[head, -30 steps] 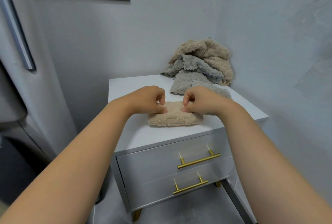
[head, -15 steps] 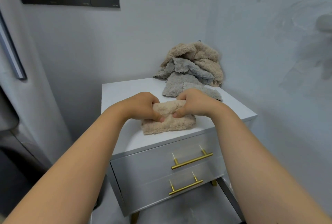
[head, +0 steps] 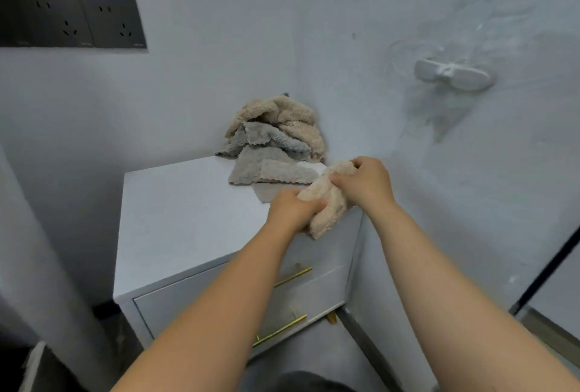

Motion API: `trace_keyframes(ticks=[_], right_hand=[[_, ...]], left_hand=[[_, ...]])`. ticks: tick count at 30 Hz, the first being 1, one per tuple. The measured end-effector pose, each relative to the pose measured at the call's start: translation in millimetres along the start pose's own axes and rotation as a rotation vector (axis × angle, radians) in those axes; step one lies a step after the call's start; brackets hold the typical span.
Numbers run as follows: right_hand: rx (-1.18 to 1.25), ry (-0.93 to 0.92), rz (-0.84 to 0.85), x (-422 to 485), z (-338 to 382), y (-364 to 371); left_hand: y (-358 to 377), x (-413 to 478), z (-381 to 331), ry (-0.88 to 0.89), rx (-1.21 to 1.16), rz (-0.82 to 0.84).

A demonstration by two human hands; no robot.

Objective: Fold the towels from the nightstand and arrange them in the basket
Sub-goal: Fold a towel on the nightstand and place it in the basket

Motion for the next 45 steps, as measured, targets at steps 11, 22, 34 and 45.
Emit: trace_keyframes(ticks=[11, 22, 34, 45], right_hand=[[-0.791, -0.233, 0.259, -60, -83, -44], [-0.863, -0.215, 0.485, -152, -198, -56], [-0.385, 0.590, 0.363, -190, -368, -103], [-0.159, 0.572, 1.032, -248, -391, -51]], left_hand=[[188, -76, 100, -0.663, -0.462, 0.238], [245, -130, 169, -0.561, 0.193, 0.467], [293, -139, 198, -0.592, 0.092, 0.578], [321, -140, 210, -0.248, 0.472, 0.789]])
Point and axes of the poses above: each hand's wrist, its own x-axis towards the middle knuckle, its own y-axis out of the palm, z = x × y, the point moved 8 cm from there along x, towards the middle knuckle
